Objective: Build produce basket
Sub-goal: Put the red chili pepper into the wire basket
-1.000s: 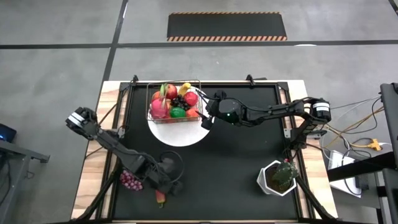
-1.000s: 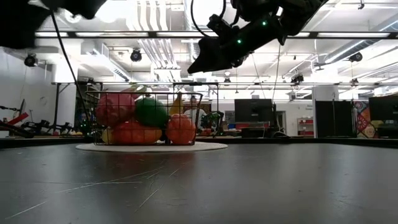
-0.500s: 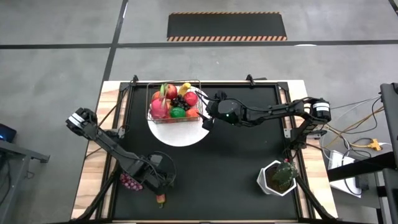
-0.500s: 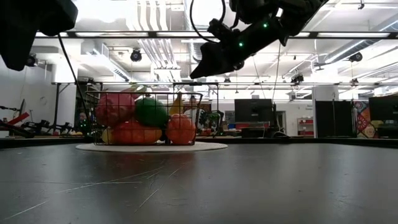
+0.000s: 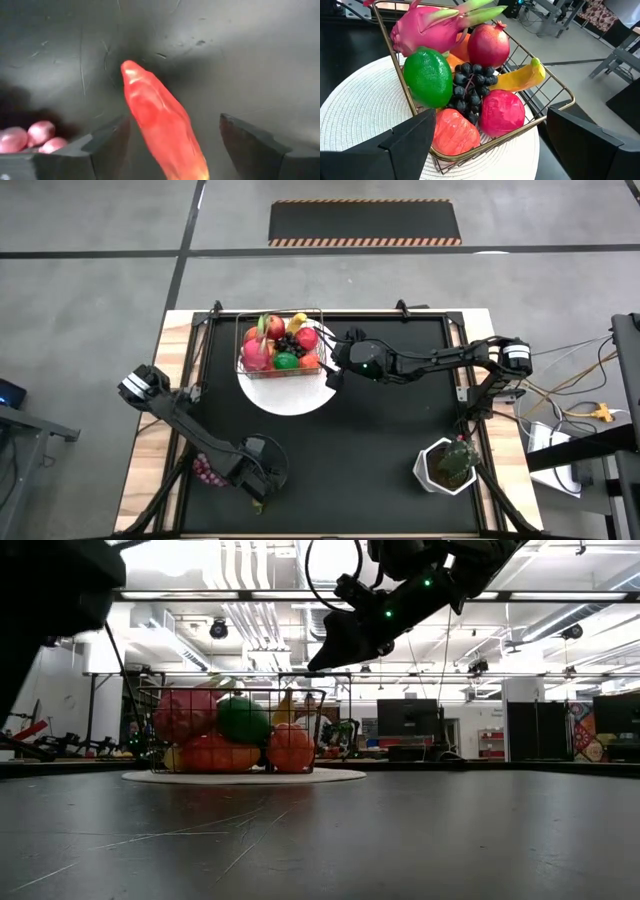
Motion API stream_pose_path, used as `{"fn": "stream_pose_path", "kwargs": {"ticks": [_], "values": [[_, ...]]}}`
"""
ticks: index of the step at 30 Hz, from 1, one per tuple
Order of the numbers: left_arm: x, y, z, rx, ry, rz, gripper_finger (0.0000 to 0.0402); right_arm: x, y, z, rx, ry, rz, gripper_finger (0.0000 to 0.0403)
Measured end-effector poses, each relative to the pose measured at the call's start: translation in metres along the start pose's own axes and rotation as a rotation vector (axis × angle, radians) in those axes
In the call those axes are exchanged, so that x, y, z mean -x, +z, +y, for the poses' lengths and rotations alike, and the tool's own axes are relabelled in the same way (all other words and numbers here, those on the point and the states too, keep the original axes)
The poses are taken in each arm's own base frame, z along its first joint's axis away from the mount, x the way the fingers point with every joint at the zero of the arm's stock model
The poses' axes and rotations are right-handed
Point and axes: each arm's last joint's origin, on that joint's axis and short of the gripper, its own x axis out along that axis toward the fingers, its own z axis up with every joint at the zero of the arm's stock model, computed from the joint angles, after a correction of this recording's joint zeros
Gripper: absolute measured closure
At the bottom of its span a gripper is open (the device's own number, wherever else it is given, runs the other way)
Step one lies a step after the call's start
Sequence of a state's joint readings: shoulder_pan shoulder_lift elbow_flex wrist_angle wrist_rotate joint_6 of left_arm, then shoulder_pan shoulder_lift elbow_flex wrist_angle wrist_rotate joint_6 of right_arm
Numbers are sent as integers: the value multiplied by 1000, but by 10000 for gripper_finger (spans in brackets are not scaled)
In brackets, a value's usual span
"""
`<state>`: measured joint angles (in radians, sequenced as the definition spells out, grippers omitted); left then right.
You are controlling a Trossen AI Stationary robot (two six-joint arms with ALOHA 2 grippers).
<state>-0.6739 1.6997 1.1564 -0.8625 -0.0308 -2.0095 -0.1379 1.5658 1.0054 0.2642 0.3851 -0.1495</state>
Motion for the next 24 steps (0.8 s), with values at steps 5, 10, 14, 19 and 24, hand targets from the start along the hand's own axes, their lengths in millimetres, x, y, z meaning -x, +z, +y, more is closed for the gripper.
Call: {"fn": "stream_pose_path", "kwargs": {"ticks": [5,10,14,19,24], "values": [[-15,-2,-3,-27,31,-12,112,0,0,0,-1,0,-1,42],[-20,-2,-3,-28,44,-19,112,0,-1,0,-8,1,9,42],[-20,-3,-3,-29,44,-19,115,0,-3,0,-12,3,26,42],[-20,-3,-3,-42,45,-19,161,0,-3,0,-16,3,28,42],[-26,1,2,-68,42,-62,258,0,-3,1,-21,1,8,42]]}}
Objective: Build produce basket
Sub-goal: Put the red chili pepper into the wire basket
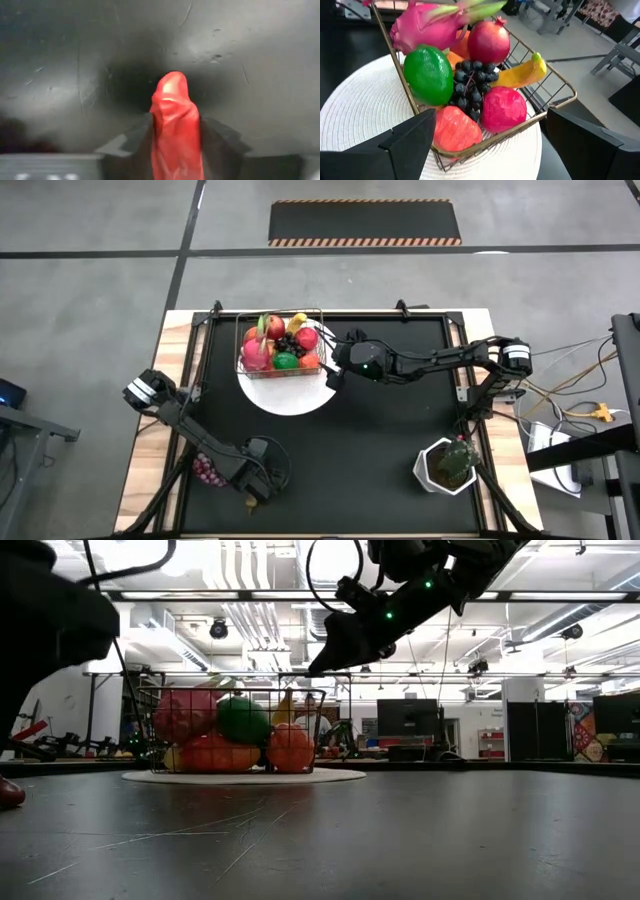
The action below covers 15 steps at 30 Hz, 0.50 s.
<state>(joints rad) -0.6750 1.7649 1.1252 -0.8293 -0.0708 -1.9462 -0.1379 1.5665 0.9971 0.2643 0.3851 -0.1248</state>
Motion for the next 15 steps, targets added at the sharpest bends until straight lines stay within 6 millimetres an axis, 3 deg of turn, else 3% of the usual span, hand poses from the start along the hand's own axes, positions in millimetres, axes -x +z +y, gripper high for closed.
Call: {"fn": "stream_pose_path", "kwargs": {"ticks": [6,11,15], "values": [[0,1,3,-97,-12,-14,374,0,-5,1,20,1,6,42],[21,12,12,-230,-19,-86,375,0,-4,4,17,90,-10,42],[52,23,16,-364,-156,-295,375,3,-1,11,3,213,-55,42]]}}
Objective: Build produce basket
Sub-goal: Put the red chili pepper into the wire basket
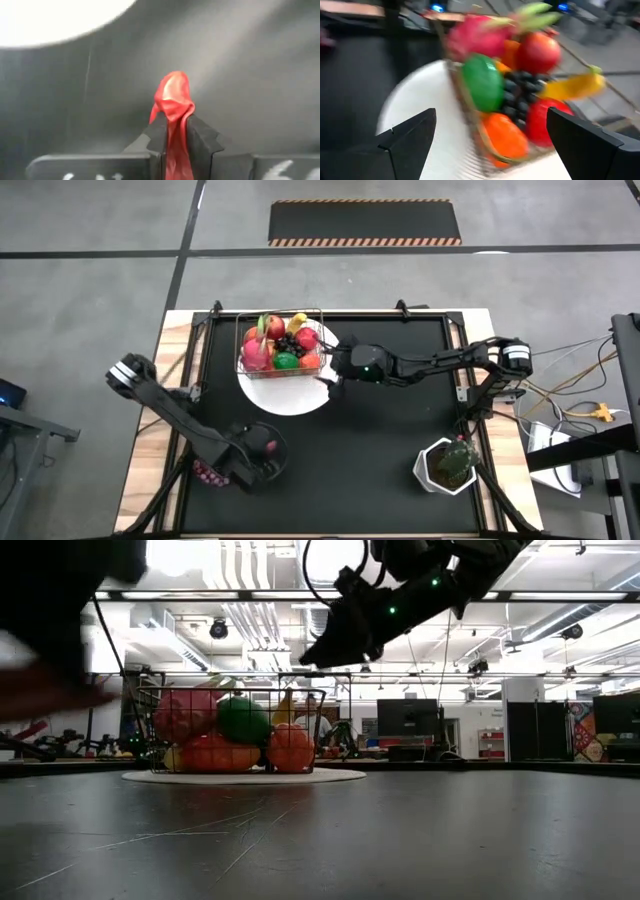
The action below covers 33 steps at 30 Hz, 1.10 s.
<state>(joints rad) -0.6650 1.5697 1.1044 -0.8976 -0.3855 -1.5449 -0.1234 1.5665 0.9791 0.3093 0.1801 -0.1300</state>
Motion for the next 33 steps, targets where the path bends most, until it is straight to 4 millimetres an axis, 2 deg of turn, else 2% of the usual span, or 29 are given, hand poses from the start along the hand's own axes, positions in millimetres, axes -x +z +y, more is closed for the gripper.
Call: {"fn": "stream_pose_path", "kwargs": {"ticks": [4,9,14,18,21,26,33], "values": [[32,23,4,-144,-135,-274,375,3,4,14,7,153,-68,42],[62,40,5,-470,-252,-558,376,8,2,37,35,369,-178,42],[79,54,8,-725,-342,-837,377,15,-3,58,74,420,-189,42],[77,57,19,-846,-352,-1065,378,21,-1,70,95,446,-242,42],[70,56,31,-847,-384,-1166,378,25,3,76,103,457,-297,42],[51,50,49,-800,-417,-1221,379,26,12,76,109,401,-350,49],[40,45,60,-755,-426,-1233,375,26,33,74,124,361,-412,57]]}}
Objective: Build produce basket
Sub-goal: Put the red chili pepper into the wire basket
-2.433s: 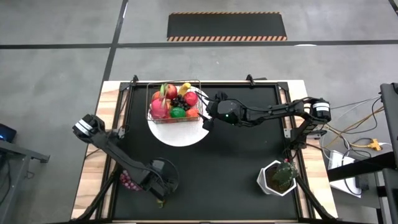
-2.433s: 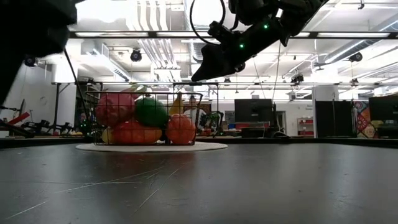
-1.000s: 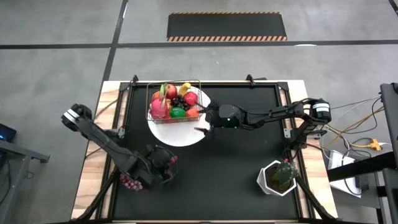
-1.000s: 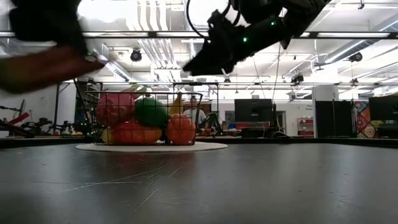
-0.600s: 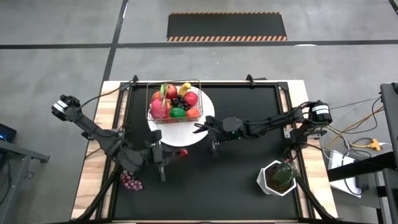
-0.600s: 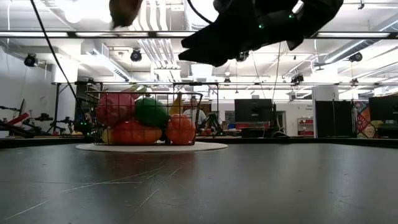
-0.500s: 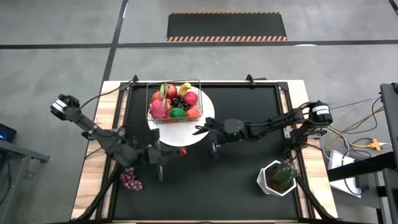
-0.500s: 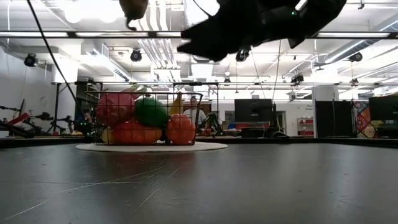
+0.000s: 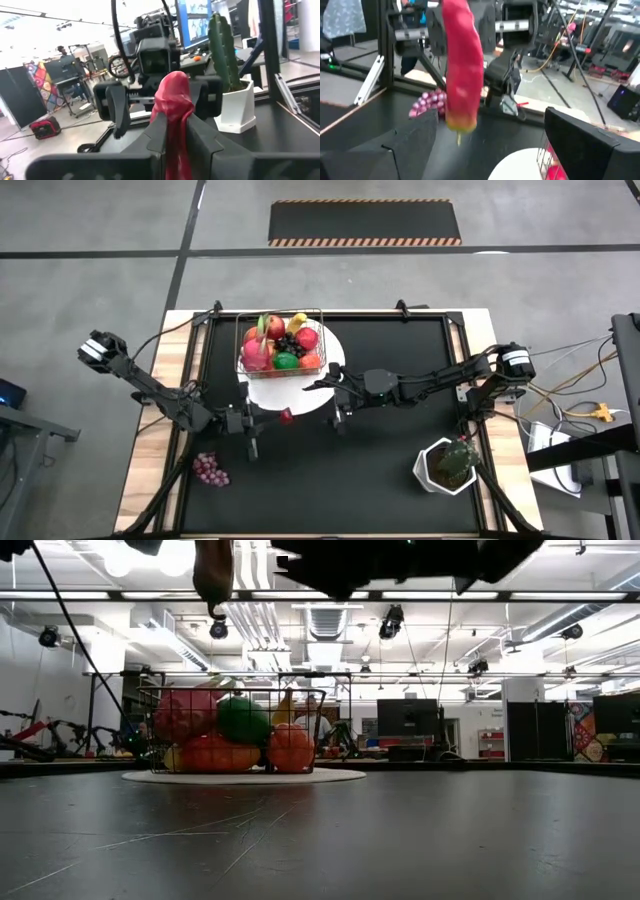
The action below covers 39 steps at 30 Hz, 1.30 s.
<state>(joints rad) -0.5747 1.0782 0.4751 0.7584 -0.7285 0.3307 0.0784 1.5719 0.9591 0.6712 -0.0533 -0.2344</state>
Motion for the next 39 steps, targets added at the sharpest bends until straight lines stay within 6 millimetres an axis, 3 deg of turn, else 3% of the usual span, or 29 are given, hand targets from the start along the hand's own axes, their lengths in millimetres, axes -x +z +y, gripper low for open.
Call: {"fn": "stream_pose_path", "kwargs": {"ticks": [12,25,30,37,39], "values": [[-11,-1,18,28,104,-18,370,-5,17,-3,-45,37,-76,58],[-29,-2,28,63,81,-125,369,-28,3,-12,-69,-41,-122,68],[-32,-6,25,53,77,-109,369,-29,1,-13,-63,-51,-62,130],[-32,-6,26,55,84,-112,362,-30,2,-13,-53,-27,-53,287],[-32,-6,26,56,84,-112,348,-30,3,-13,-49,-26,-49,311]]}}
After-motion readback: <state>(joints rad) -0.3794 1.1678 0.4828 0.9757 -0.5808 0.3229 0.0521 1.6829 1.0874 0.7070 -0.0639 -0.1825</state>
